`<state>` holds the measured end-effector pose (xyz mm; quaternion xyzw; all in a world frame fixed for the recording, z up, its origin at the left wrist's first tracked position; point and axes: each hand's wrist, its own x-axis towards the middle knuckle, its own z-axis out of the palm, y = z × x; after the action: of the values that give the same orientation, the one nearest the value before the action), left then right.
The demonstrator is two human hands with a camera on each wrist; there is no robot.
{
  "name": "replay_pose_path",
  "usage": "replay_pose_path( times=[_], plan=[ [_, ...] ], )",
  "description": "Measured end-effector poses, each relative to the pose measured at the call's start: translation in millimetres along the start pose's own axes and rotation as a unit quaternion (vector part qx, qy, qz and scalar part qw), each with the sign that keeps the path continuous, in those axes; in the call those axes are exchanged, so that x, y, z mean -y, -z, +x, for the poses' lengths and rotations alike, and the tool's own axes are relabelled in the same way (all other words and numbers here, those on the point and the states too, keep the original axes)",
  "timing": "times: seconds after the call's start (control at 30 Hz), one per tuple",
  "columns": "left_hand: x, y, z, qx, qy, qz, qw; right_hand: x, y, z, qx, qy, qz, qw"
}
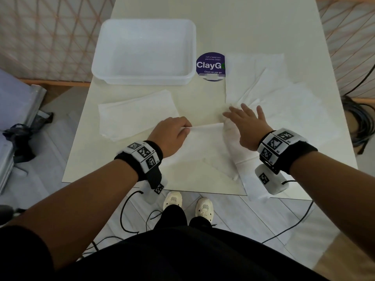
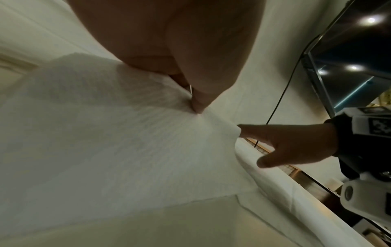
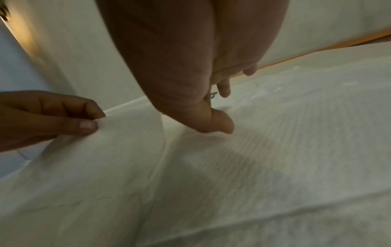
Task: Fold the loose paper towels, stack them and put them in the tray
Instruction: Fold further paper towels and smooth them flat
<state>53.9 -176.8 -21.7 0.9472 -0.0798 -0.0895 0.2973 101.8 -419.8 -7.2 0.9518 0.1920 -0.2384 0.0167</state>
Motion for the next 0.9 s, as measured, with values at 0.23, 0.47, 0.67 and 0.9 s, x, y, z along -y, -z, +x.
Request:
replay_pose_path(
  times=[0.23,0.47,0.67,0.9],
  plan=[
    [10.2,18.8,5.1,-0.014,0.030,-0.012,0.999,-8.2,2.3,8.6,-0.053,0.032,-0.102,0.993],
    [34.4,61.9,7.1,-0.032,0.077,-0.068,0.994,5.0,19.6,21.5,-0.056,0.047,-0.054,0.996],
    [62.7,97.6,12.9,-0.049,0.119,-0.056,0.990,38.7,37.0,45.0,-0.095,0.065,0.006,0.993],
    [94.7,96.6,25.3,-0.008,0.175,-0.011,0.985,61.2,35.9,63.9,-0.071,0.052,-0.001,0.996]
  ],
)
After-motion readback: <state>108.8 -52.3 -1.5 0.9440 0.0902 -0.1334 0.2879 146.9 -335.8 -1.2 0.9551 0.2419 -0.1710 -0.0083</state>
